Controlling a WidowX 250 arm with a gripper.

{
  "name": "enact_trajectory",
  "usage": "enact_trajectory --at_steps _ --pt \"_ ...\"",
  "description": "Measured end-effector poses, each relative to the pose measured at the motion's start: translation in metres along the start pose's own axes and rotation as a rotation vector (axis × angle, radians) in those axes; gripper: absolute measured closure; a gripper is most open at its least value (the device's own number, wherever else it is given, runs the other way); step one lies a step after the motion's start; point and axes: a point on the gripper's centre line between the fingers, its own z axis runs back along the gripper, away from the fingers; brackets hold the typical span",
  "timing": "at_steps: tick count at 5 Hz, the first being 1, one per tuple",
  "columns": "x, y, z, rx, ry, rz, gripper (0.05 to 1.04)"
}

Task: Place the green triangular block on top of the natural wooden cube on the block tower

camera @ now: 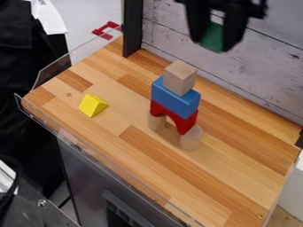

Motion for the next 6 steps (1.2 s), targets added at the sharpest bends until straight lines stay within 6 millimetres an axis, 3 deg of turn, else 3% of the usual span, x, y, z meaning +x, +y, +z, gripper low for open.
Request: enact_trajectory --at_steps 1,2,4,6 --pt "-0.019 0.009 0.005 -0.009 -0.003 0.003 0.518" --pt "-0.021 0.015 -0.013 -0.006 0.057 0.008 0.518" --pt "-0.002 0.027 -0.045 0.003 0.096 0.012 0.517" --pt "0.003 0.033 -0.046 0.014 0.094 0.028 0.517"
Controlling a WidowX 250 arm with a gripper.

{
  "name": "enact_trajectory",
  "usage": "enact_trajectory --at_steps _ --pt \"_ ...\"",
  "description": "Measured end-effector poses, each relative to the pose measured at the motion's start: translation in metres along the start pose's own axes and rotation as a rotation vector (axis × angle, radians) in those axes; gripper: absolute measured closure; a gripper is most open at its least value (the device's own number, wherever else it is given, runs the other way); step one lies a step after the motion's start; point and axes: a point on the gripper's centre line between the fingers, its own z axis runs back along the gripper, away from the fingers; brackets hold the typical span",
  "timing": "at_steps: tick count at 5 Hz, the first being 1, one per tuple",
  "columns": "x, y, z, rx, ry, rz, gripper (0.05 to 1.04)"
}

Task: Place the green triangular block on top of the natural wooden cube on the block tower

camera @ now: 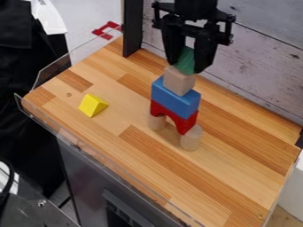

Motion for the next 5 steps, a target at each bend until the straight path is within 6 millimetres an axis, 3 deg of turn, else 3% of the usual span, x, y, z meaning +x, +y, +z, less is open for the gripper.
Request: enact_trajectory --at_steps 3,4,5 --pt "-0.008 0.011 -0.003 0.049 0.069 0.004 0.518" --pt "-0.007 0.011 -0.004 0.058 0.094 -0.012 0.464" --pt "-0.010 0.008 -0.006 0.057 0.136 -0.029 0.172"
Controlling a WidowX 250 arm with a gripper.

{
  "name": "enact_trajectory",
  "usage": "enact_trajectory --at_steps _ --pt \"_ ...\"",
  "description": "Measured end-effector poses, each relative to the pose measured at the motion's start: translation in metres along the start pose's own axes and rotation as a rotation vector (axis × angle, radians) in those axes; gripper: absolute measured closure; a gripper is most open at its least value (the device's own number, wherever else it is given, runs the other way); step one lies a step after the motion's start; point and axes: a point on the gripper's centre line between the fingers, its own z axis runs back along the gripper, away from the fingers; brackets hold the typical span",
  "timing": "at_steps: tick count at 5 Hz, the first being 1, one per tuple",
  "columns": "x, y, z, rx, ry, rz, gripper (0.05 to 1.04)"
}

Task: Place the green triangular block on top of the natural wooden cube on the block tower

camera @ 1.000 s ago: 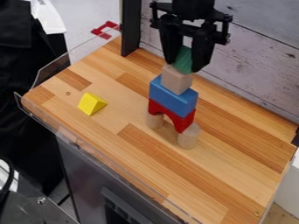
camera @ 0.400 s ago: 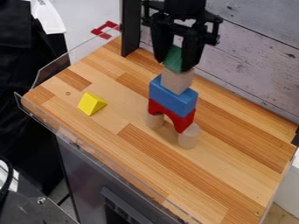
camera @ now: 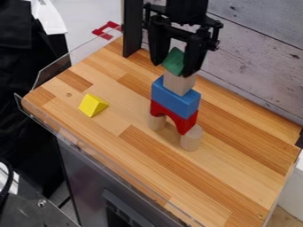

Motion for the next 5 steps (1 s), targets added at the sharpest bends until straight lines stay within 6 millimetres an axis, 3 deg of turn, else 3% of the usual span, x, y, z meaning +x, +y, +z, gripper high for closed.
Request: enact_trajectory --at_steps 1,2,3,4,5 --pt "-0.001 -0.006 0.001 -0.035 0.005 -0.005 0.081" --pt "0.004 -0.014 0.020 -0.057 -0.042 -0.007 0.083" --pt "0.001 -0.024 0.053 -0.060 -0.104 -0.034 0.083" --pt "-0.010 -0.032 0.063 -0.024 -0.114 -0.056 0.083" --pt "-0.016 -0.036 0.055 0.035 -0.072 -0.053 0.083"
